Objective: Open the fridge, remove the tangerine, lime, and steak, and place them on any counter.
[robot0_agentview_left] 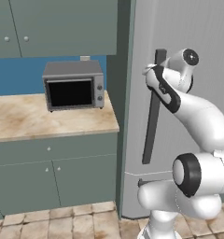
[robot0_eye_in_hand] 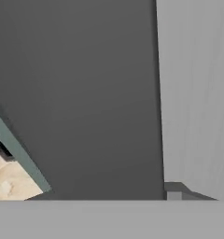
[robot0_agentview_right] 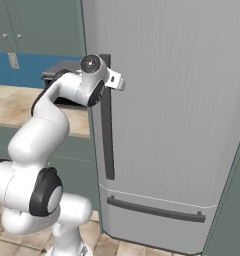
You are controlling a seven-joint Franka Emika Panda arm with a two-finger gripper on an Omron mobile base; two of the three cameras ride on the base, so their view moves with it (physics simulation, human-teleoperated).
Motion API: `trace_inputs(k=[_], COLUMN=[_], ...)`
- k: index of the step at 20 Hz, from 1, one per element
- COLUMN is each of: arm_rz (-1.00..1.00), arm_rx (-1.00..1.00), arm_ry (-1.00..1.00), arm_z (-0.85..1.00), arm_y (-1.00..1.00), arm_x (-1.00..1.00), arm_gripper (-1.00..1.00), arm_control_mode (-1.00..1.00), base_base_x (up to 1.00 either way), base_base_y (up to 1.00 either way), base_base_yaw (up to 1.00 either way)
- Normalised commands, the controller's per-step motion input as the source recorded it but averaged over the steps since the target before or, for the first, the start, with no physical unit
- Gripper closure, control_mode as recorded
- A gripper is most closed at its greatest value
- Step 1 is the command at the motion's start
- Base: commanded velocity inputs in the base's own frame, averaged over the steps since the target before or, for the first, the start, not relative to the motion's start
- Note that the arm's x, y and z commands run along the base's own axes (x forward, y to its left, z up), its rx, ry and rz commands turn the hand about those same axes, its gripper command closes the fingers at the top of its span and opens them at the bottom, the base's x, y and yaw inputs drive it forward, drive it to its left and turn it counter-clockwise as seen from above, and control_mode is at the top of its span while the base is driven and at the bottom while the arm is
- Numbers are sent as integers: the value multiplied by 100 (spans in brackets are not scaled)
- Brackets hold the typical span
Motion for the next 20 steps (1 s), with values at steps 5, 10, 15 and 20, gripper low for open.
trace_inputs(k=[5,10,15,20], arm_rz=[0,0,0,0], arm_rx=[0,-1,-3,-4], arm_ry=[0,0,0,0], arm_z=[0,0,-1,-3], arm_y=[-7,-52,-65,-65], arm_x=[-53,-100,-100,-100], arm_gripper=[100,100,100,100], arm_control_mode=[-100,-100,-100,-100], base_base_x=[0,0,0,0], base_base_y=[0,0,0,0], base_base_yaw=[0,0,0,0])
